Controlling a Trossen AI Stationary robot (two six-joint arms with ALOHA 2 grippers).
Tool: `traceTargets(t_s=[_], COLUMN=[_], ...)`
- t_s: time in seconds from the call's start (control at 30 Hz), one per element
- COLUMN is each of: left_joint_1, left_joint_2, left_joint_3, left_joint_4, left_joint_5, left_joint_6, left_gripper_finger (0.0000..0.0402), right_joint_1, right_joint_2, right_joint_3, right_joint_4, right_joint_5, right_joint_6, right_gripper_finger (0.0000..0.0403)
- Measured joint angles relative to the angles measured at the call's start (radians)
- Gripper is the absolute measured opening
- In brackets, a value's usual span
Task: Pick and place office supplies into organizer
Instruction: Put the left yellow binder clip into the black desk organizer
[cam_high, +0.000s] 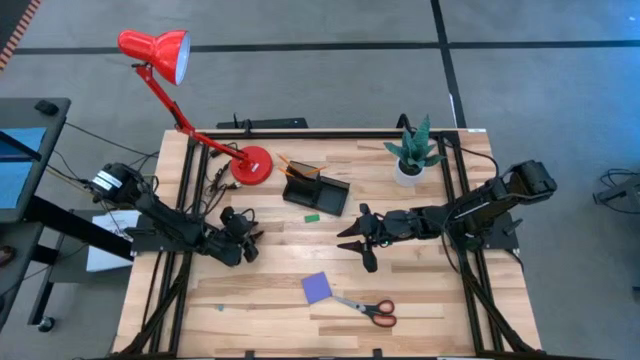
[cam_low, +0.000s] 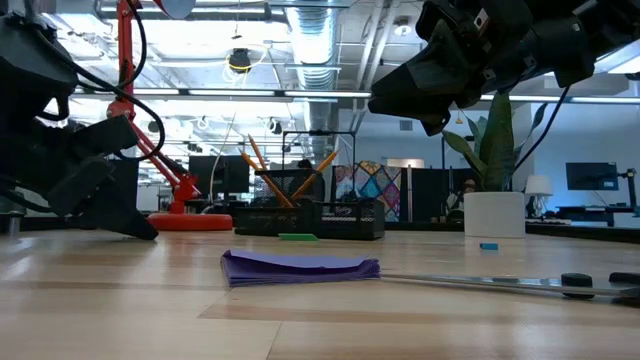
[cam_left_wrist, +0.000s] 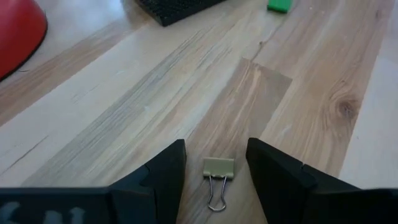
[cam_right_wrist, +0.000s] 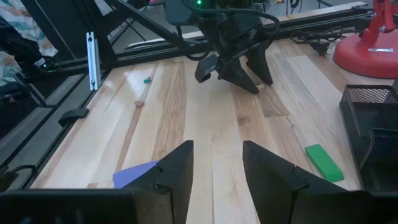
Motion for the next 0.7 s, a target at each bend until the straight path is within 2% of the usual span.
traceTargets(t_s=[0.13, 0.4, 0.7], left_joint_1=[0.0, -0.004, -0.005], left_joint_2=[0.007, 0.011, 0.014], left_joint_3=[-0.001, -0.003, 0.008], left_joint_4=[0.011, 0.028, 0.077], left_joint_5=[0.004, 0.006, -0.015], left_joint_6=[-0.007, -0.045, -0.033], left_gripper_finger=[0.015, 0.0041, 0.0036], right_joint_1=[0.0, 0.0, 0.0], right_joint_2=[0.0, 0.0, 0.0], right_joint_3=[0.0, 0.0, 0.0], right_joint_4=[0.0, 0.0, 0.0], right_joint_5=[0.0, 0.0, 0.0], right_joint_6=[0.0, 0.0, 0.0], right_gripper_finger=[0.0134, 0.0134, 0.0134])
